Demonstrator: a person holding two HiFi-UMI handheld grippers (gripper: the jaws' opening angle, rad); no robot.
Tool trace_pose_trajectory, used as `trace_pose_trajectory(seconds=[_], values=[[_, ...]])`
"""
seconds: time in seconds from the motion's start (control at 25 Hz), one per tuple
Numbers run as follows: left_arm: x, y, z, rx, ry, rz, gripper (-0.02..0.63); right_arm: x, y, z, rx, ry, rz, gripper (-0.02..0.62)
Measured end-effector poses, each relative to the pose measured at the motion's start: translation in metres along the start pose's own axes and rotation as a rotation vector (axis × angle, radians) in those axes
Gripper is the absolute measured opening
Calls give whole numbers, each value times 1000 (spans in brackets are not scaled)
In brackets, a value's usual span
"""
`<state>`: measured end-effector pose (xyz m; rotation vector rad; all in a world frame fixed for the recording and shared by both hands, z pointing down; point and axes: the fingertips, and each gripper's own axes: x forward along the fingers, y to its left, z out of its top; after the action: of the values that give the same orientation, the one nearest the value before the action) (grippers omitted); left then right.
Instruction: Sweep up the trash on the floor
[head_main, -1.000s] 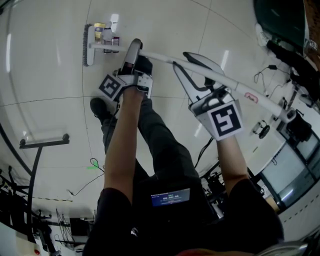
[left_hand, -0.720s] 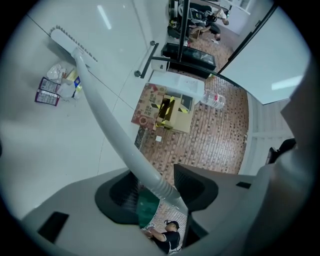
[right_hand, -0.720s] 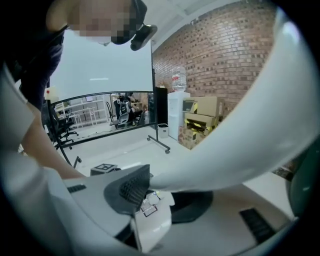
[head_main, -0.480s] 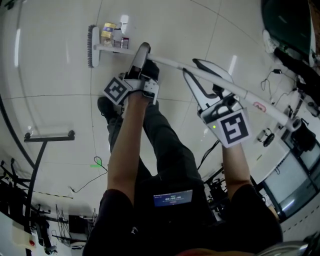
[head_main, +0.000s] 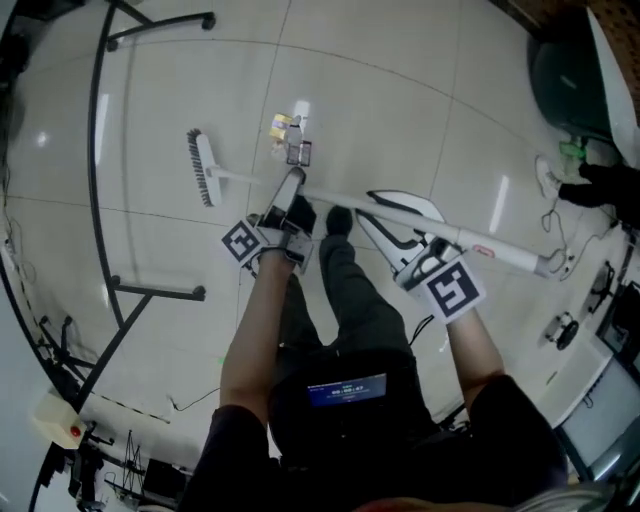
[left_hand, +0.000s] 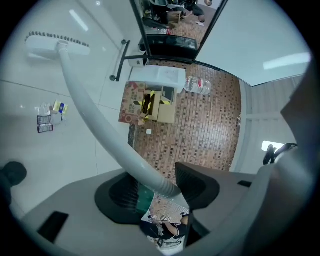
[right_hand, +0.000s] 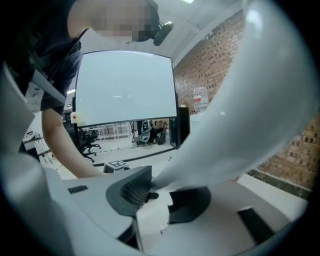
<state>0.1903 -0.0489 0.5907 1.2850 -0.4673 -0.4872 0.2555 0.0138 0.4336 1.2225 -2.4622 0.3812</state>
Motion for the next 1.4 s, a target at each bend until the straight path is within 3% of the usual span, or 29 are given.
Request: trace_pose_trajectory(seconds=[0.16, 0.4, 0.68, 0.84, 1.12, 1.32, 1.4], values=[[-39, -69, 3, 4, -12, 11, 218, -13, 35, 71, 27, -25, 54, 107], [-79, -159, 37, -18, -107, -58, 219, -9, 76, 186, -6, -130, 136, 104], [-131, -230, 29, -188, -2, -170, 230, -11, 159, 285, -43, -316, 216, 101], [-163, -241, 40, -256, 5, -209, 230, 5, 194, 304, -41, -358, 228, 100], [-197, -241, 44, -325, 85, -168, 230, 20, 217, 306, 34, -347, 239, 100], [-210, -257, 39, -365, 94, -305, 229, 17, 212, 323, 101, -403, 285, 100], [-218, -252, 36, -365, 83, -304, 229, 20, 209, 326, 120, -415, 323, 100]])
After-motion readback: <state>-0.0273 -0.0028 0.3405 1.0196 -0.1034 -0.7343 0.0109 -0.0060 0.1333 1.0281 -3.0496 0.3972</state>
